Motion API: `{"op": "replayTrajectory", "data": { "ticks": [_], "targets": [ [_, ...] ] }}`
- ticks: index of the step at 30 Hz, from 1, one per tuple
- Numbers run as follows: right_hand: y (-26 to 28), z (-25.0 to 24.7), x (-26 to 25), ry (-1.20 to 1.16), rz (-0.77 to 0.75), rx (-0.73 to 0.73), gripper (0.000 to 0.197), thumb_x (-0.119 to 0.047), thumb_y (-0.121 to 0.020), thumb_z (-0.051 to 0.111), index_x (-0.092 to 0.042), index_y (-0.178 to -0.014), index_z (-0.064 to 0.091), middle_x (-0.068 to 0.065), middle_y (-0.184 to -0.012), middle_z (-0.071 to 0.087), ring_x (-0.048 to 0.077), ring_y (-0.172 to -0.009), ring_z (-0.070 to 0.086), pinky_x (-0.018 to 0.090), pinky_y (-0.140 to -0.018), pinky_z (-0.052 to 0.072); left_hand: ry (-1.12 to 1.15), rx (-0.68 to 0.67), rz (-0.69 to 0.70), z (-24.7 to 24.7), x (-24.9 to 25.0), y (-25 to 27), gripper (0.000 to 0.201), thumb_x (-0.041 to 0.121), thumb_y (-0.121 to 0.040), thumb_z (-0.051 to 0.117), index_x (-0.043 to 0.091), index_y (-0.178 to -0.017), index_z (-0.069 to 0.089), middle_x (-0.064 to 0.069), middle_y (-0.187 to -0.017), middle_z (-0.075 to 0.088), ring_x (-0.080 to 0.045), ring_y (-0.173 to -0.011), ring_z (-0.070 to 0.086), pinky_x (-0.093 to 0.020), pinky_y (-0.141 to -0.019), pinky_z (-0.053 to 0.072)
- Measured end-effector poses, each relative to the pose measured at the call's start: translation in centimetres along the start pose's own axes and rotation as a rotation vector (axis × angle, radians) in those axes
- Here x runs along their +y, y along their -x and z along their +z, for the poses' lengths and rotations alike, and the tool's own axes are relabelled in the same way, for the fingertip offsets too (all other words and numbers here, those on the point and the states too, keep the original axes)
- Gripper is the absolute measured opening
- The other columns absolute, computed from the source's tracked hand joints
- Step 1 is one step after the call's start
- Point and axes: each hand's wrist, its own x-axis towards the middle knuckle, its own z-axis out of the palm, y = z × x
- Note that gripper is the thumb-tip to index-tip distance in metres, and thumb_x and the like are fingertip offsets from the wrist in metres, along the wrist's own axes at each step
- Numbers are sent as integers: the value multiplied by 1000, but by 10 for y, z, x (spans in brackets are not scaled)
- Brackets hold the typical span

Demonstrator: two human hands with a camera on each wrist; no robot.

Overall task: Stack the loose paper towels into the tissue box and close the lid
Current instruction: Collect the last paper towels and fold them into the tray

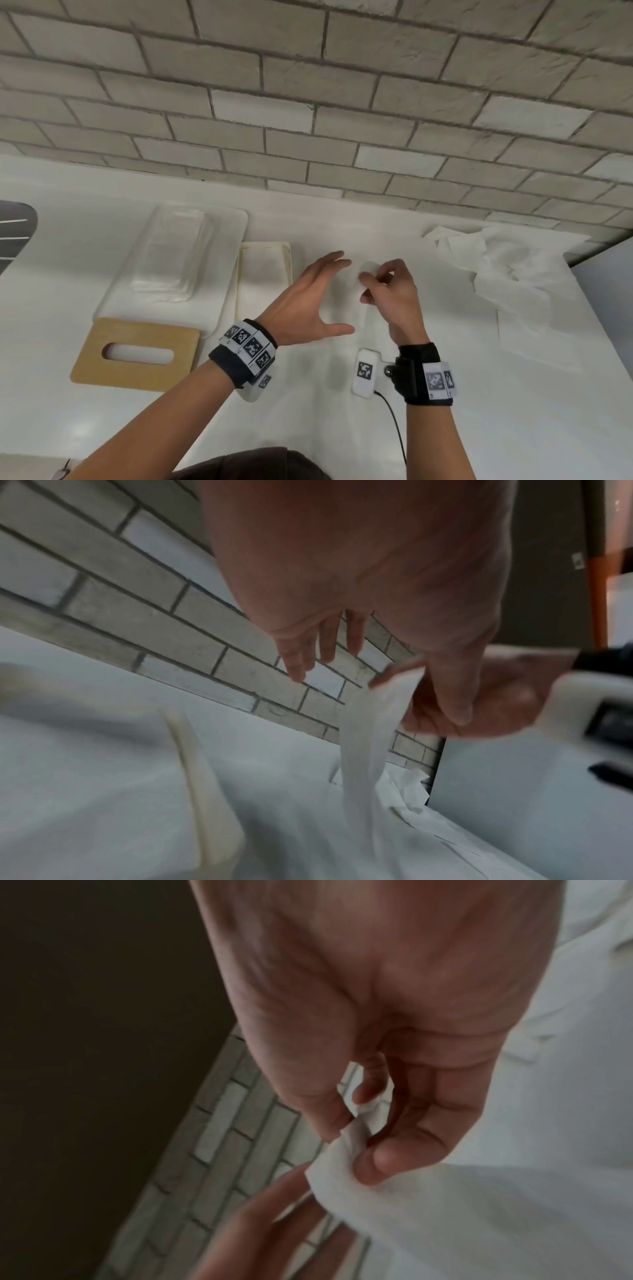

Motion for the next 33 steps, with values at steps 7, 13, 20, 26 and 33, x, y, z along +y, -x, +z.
{"op": "replayTrajectory", "data": {
  "ticks": [7, 13, 20, 26, 33],
  "targets": [
    [41, 32, -55, -351, -190, -31, 30, -20, -103, 74, -8, -118, 51, 13, -94, 72, 28, -86, 77, 38, -84, 64, 90, 295, -91, -33, -3, -7, 31, 26, -102, 71, 16, -131, 66, 3, -114, 78, -15, -99, 75, -25, -91, 56],
    [52, 84, -12, -56, -262, -87, 44, -32, -99, 78, -31, -127, 44, 0, -113, 74, 13, -101, 75, 35, -87, 62, 420, 367, -410, -79, -36, 2, 23, 44, -92, 81, 27, -107, 75, 9, -104, 81, -8, -98, 77, -39, -91, 63],
    [59, 148, 45, 209, -219, 46, 21, -15, -101, 71, -28, -106, 56, -3, -72, 63, 8, -58, 57, 20, -56, 45, 124, 248, -531, -98, -112, 2, 37, 35, -97, 77, 18, -129, 69, -3, -105, 76, -27, -106, 73, -37, -94, 56],
    [55, 181, 59, 399, -158, -27, 14, -7, -106, 57, -18, -112, 63, 2, -86, 69, 19, -74, 71, 34, -70, 61, -28, 207, -384, -100, -140, -2, 39, 6, -97, 73, 17, -134, 64, -6, -132, 70, -22, -123, 65, -33, -108, 49],
    [61, 184, 55, 411, -93, -48, 17, -12, -107, 59, -15, -123, 59, 9, -95, 71, 21, -78, 69, 13, -63, 48, -212, -187, -263, -92, -135, -5, 26, 23, -106, 62, 21, -131, 67, -2, -138, 62, -27, -134, 52, -36, -111, 40]
  ]
}}
